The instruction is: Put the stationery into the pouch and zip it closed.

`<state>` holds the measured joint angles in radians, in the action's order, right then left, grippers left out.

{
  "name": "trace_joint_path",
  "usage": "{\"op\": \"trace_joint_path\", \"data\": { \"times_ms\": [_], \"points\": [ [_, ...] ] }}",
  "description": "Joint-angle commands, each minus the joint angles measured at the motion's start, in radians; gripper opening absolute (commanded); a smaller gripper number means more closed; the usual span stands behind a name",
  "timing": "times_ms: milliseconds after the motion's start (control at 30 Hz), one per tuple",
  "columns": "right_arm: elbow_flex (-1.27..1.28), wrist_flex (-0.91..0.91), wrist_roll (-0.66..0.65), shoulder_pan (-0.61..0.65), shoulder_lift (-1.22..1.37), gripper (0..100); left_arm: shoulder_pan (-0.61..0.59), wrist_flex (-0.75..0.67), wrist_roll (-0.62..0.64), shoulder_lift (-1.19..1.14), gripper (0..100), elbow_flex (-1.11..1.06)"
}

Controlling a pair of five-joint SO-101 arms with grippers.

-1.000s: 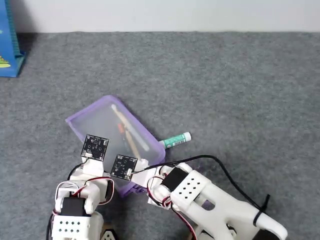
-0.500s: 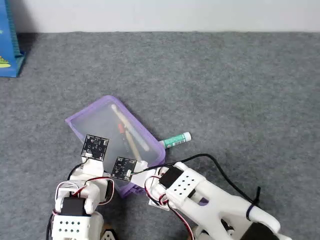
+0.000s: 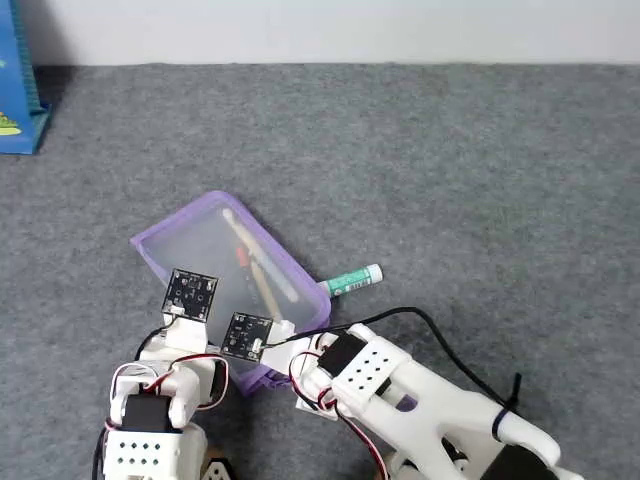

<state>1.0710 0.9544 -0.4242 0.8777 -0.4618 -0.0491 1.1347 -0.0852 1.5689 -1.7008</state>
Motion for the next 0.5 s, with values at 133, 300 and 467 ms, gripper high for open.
{"op": "trace_joint_path", "data": {
  "times_ms": [133,300,467],
  "points": [
    [-0.029,0.099,0.003,-0.042,-0.2,0.9,0.0,-0.023,0.005,0.011,2,0.054],
    [0.031,0.157,0.021,-0.082,-0.453,0.9,0.0,-0.023,0.005,0.011,2,0.054],
    [0.075,0.196,0.021,-0.082,-0.647,0.9,0.0,-0.023,0.005,0.011,2,0.054]
  ]
}}
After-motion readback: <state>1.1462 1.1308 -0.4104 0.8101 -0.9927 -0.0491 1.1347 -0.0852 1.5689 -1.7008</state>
